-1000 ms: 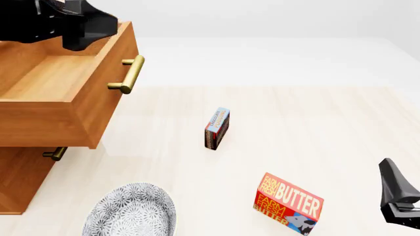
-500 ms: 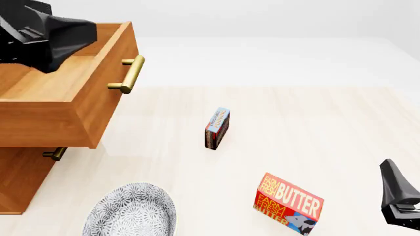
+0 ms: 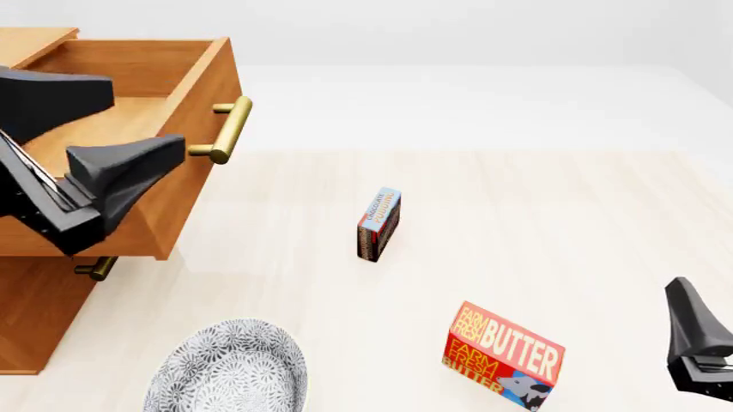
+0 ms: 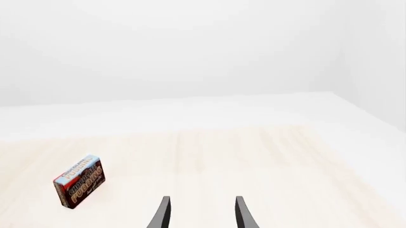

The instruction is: Put the chocolate pudding in the top drawer of the cabinet and close it.

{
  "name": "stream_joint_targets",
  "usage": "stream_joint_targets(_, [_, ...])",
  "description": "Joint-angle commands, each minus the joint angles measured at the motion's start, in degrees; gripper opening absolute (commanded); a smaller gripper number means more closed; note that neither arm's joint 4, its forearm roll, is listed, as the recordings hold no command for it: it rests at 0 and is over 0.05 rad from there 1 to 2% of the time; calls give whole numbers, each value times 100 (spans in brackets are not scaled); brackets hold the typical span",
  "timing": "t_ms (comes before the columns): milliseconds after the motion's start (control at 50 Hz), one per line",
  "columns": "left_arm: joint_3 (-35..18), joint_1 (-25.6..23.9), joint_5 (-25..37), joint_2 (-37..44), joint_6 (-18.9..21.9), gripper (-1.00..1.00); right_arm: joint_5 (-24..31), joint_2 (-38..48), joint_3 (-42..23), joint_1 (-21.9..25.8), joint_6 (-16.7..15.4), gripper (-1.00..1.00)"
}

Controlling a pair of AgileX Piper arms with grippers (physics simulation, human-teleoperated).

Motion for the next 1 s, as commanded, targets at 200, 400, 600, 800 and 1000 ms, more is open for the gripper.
stream_joint_targets(200, [1145,-802,-1010,-431,74,100,45,-95,-10,-13,-26,100])
stream_joint_targets(400, [1670,-1332,-1711,-8,84,100,44,-107,-5,15,-31,100])
stream_joint_targets(600, [2145,-1489,-2373,-100,-221,100,40,-107,-9,-6,-26,100])
stream_joint_targets(800, [2623,-1432,-3013,-188,-434,100,37,-107,-3,-1,-26,100])
stream_joint_targets(1000, [2850,-1405,-3481,-39,-595,100,30,-112,-7,6,-19,100])
